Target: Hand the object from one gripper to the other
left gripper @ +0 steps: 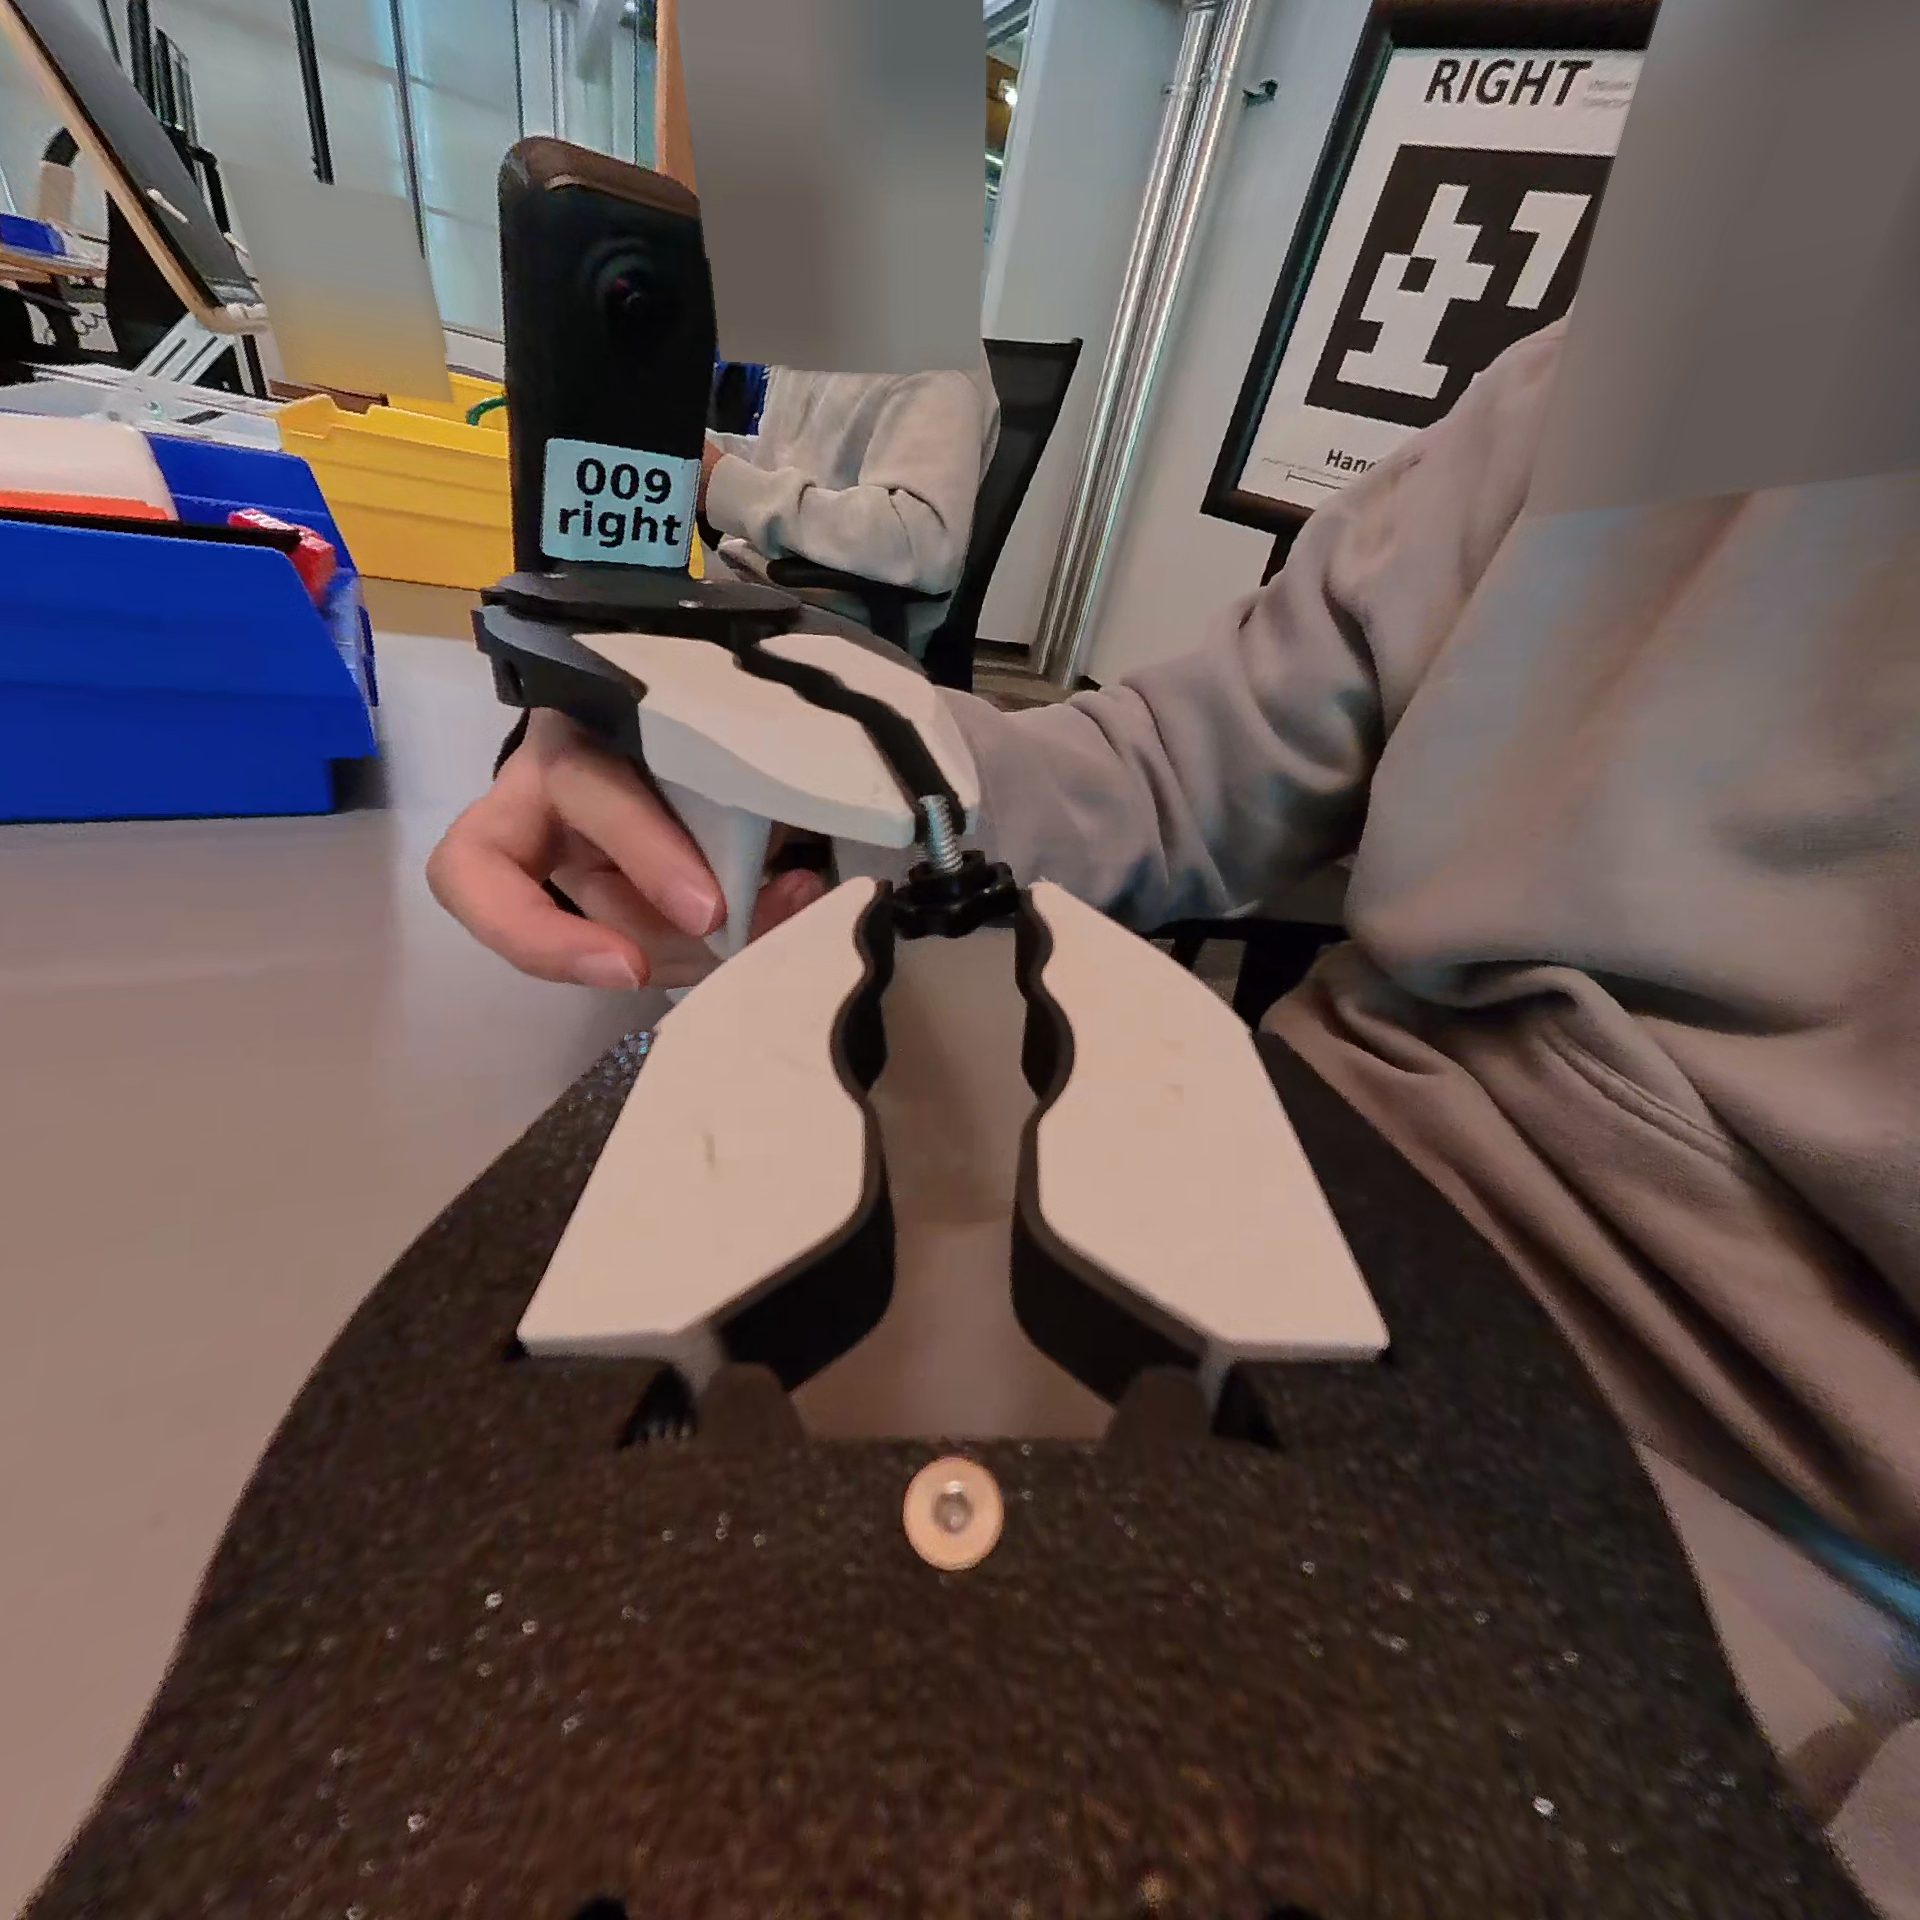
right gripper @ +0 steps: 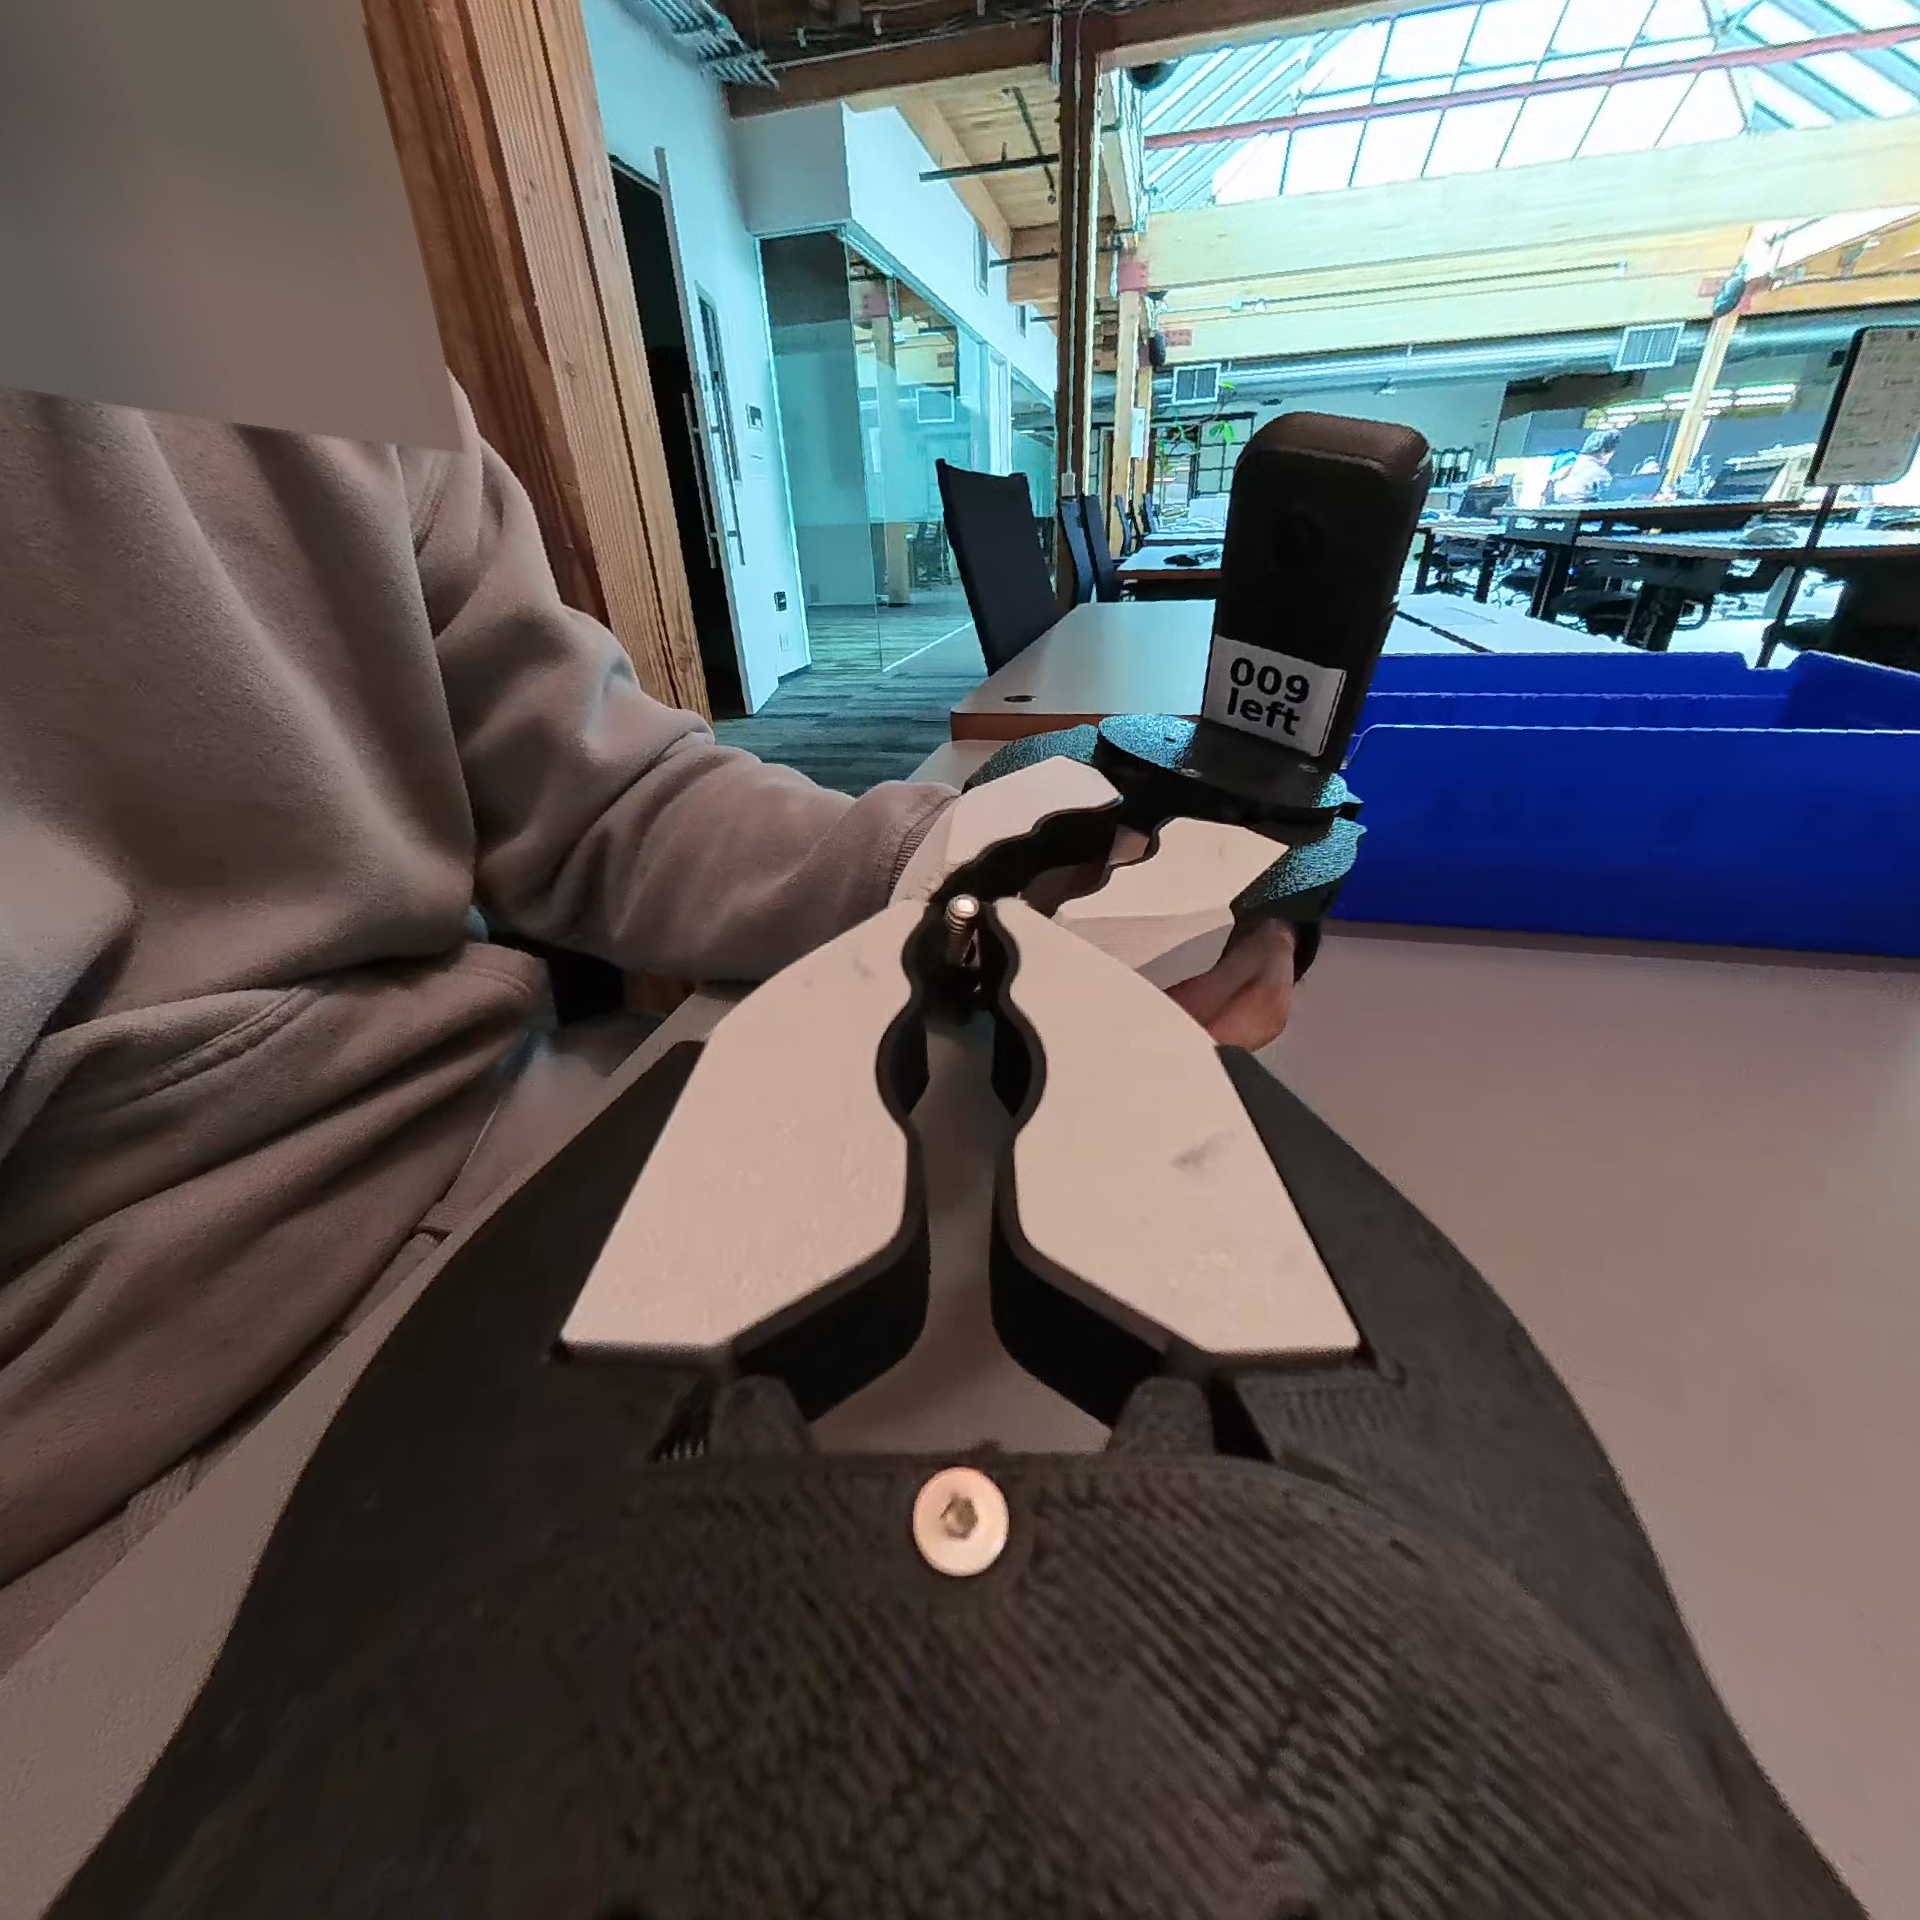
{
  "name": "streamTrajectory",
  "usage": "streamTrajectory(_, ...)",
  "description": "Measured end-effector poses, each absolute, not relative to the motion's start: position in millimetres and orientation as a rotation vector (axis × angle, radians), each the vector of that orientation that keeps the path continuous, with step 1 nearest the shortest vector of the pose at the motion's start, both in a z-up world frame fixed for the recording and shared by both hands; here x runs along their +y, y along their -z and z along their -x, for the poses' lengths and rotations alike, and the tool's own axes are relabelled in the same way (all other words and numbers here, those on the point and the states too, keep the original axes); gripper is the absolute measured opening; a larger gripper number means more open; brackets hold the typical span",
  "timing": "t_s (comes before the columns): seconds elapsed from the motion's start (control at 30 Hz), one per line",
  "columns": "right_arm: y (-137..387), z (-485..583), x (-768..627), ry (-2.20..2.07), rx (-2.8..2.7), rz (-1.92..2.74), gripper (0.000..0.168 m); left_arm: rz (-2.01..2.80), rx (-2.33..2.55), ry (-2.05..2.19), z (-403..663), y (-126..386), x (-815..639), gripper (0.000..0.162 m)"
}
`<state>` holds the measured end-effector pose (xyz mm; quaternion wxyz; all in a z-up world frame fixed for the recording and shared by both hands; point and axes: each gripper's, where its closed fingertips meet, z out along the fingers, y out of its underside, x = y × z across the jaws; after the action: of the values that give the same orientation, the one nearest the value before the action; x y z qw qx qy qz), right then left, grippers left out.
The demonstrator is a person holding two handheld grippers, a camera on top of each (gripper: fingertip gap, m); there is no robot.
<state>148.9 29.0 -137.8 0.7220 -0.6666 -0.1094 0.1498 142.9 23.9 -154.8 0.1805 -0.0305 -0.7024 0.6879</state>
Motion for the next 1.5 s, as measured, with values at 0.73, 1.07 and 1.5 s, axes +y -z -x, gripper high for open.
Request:
streamTrajectory(0.73, 154, -263, 28, 0.241, 0.464, 1.476, 0.005, -0.534, -3.291, -2.413, -253, 162, 28, 0.037)
streamTrajectory(1.07, 151, -258, 31, 0.146, 0.476, 1.44, 0.006, -0.617, -3.493, -2.284, -263, 170, 34, 0.021)
streamTrajectory(1.5, 155, -254, 35, 0.227, 0.397, 1.503, 0.006, -0.684, -3.25, -2.305, -261, 175, 27, 0.023)
